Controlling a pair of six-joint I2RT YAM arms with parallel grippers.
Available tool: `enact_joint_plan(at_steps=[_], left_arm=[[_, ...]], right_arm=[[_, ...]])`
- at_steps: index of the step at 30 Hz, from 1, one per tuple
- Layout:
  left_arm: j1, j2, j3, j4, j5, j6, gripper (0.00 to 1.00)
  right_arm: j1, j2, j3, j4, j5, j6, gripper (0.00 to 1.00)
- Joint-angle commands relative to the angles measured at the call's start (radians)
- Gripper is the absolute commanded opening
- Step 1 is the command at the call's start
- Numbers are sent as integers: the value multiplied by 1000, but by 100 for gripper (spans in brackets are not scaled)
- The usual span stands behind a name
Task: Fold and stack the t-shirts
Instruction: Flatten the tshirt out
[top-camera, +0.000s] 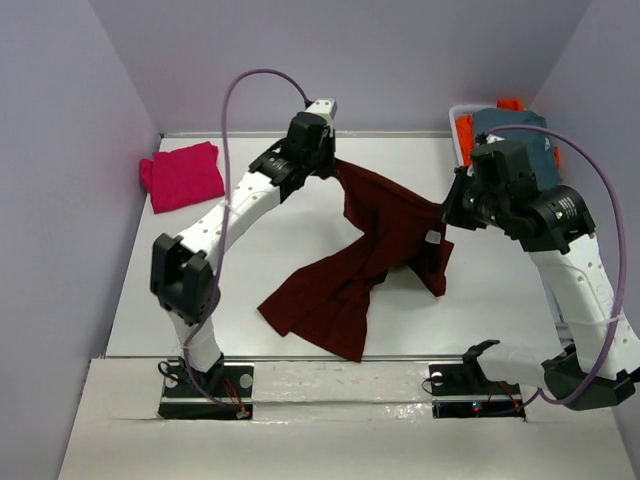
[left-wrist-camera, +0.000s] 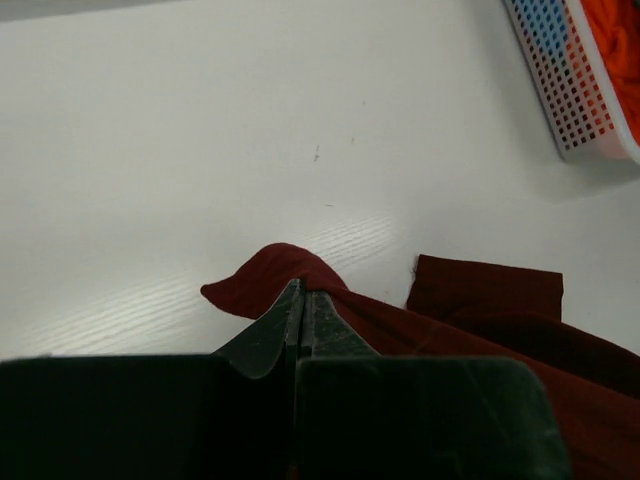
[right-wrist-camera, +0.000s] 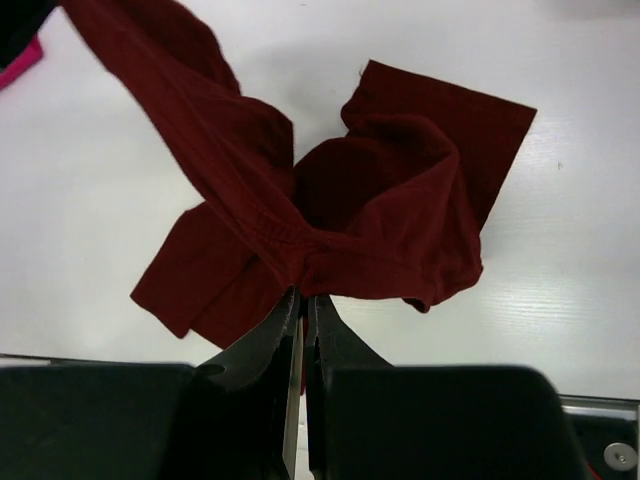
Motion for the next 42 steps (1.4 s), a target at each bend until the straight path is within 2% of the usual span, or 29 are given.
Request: enact_joint_plan(at_steps=[1,5,9,11,16,25,26,27,28,29,31,32,33,34,37,41,42], left_arm=[[30,167,136,4,82,-40,6],[30,301,271,-28,173,-55,6],[20,491,543,-146,222,-42,6],[10,522,587,-178,240,-37,6],[0,508,520,-132,293,-22,6],[-19,614,576,-178,477,18,6],[-19,620,582,-180,497,23,9],[-19,622,576,-177,523,21,25],[-19,604,546,-169,526,24,36],[-29,570,527,-160,511,31,53],[-29,522,460,-154,497,53,69],[-29,496,435,-157,483,58,69],[-29,437,373,-155,445,60,75],[-29,401,336,-151,426,61,76],[-29,231,152,-144,322,51,76],[-29,-11,-101,-161,265,8,77],[-29,-97,-205,-176,261,-23,77]], right_arm=[[-1,-56,-71,-93,81,58,7],[-1,-56,-126,-108,95,89,7],[-1,-36,-157,-120,103,95,7],[-1,-27,-160,-119,107,98,7],[-1,3,-147,-110,116,95,7],[-1,31,-166,-84,78,89,7],[-1,31,-167,-84,76,89,7],[-1,34,-167,-82,75,88,7],[-1,36,-166,-82,73,89,7],[-1,39,-164,-85,76,88,7],[-1,39,-158,-87,81,83,7],[-1,39,-158,-85,83,83,7],[-1,42,-158,-85,86,80,7],[-1,43,-160,-82,84,77,7],[-1,48,-180,-67,86,71,7],[-1,51,-203,-45,78,69,7],[-1,51,-216,-35,78,69,7]])
